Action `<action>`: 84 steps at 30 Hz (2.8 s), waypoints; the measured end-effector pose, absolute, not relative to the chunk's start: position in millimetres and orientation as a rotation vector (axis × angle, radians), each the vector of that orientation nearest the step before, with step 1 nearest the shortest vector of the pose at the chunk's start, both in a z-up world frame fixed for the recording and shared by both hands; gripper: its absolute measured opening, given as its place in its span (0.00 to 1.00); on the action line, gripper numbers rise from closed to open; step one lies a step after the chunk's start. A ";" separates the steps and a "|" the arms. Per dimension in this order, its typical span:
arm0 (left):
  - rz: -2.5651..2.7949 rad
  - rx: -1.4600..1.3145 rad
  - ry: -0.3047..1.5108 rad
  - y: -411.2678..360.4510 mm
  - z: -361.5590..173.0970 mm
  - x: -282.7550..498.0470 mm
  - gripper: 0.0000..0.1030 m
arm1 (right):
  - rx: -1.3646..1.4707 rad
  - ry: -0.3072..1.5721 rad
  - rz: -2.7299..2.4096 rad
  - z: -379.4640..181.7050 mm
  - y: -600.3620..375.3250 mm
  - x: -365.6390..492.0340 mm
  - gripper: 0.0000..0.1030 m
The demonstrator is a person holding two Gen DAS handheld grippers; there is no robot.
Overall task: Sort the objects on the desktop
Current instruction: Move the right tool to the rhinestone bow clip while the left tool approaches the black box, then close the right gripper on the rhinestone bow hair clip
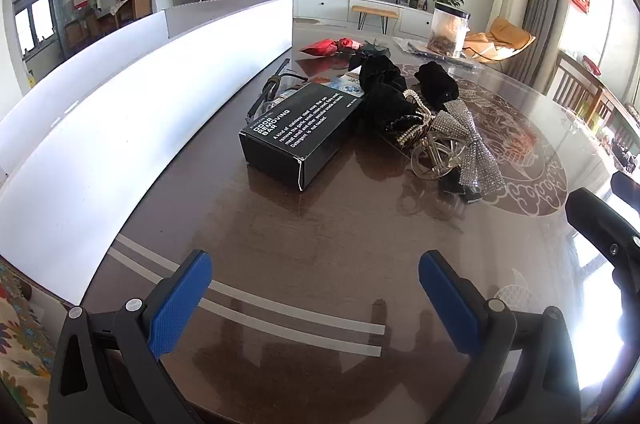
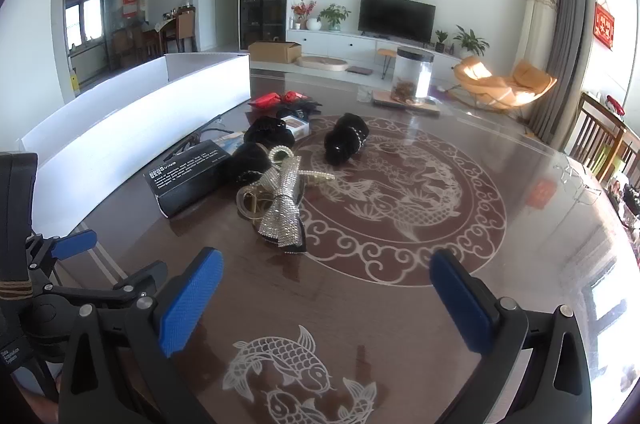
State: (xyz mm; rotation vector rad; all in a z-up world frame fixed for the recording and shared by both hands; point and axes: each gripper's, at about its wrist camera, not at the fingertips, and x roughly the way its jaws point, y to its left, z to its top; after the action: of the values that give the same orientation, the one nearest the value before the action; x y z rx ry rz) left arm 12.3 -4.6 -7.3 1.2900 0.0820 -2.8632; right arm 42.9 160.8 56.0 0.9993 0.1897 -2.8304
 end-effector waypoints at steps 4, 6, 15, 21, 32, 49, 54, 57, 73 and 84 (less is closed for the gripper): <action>-2.863 1.289 0.079 -5.2 -6.6 15.4 1.00 | 0.992 0.191 -2.830 57.2 160.6 43.6 1.00; -2.861 1.290 0.080 -5.3 -6.8 15.9 1.00 | 0.989 0.193 -2.830 57.9 160.7 43.9 1.00; -2.852 1.306 0.080 -5.5 -11.1 19.3 1.00 | 0.997 0.190 -2.824 56.2 159.5 45.7 1.00; -2.845 1.317 0.065 -4.2 -15.6 19.6 1.00 | 1.004 0.182 -2.820 52.9 159.3 46.2 1.00; -2.823 1.343 0.049 -4.4 -22.3 16.8 1.00 | 1.030 0.166 -2.794 44.1 157.1 42.6 1.00; -2.753 1.408 -0.007 -9.0 -34.6 -5.5 1.00 | 1.143 0.162 -2.713 17.6 156.8 15.9 1.00; -2.719 1.491 0.025 -16.6 -34.8 -30.4 1.00 | 1.213 0.217 -2.645 -1.9 150.8 -9.7 1.00; -2.727 1.533 0.006 -19.4 -34.2 -51.1 1.00 | 1.250 0.248 -2.611 -9.8 146.5 -28.3 1.00; -2.792 1.457 -0.008 -5.4 -34.6 -173.7 1.00 | 1.288 0.245 -2.503 -26.4 148.7 -92.5 1.00; -2.768 1.421 0.021 -4.6 -34.8 -178.9 1.00 | 1.286 0.245 -2.505 -25.4 149.2 -92.5 1.00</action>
State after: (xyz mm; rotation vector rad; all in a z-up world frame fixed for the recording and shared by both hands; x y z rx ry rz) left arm -178.9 -4.6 -34.8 1.4215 0.0210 -2.7677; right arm -92.5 149.2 -25.4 1.2862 0.2446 -2.5046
